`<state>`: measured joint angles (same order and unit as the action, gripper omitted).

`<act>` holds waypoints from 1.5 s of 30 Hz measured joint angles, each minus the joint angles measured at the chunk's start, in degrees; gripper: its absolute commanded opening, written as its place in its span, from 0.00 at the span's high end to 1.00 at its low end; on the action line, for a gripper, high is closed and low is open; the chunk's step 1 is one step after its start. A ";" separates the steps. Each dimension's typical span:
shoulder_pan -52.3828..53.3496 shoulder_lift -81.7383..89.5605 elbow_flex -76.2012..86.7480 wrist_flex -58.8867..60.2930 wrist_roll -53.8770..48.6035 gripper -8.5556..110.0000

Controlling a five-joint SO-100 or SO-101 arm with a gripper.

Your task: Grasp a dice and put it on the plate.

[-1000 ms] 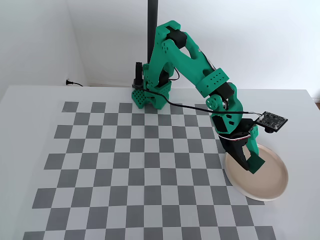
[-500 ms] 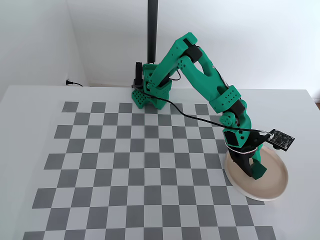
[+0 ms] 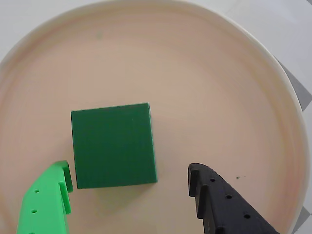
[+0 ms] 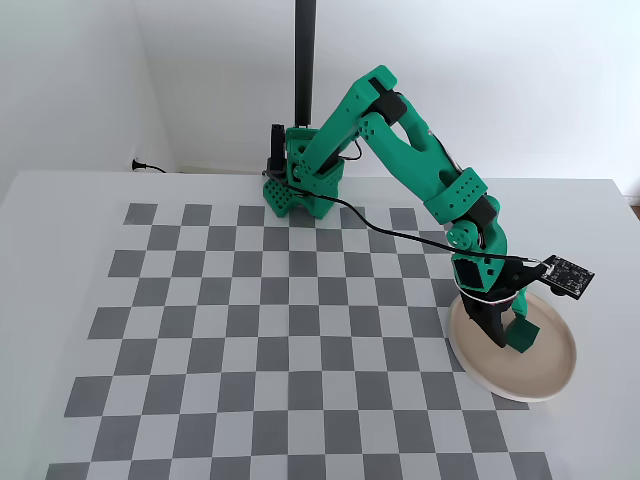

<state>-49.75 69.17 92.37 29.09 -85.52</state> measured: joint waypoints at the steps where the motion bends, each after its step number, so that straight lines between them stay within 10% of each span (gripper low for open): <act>1: 0.00 0.62 0.00 0.70 0.00 0.76; 20: 2.90 38.94 13.27 13.71 1.49 0.96; 45: 25.40 79.37 49.66 9.14 19.60 0.96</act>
<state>-24.35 148.54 142.03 38.23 -65.92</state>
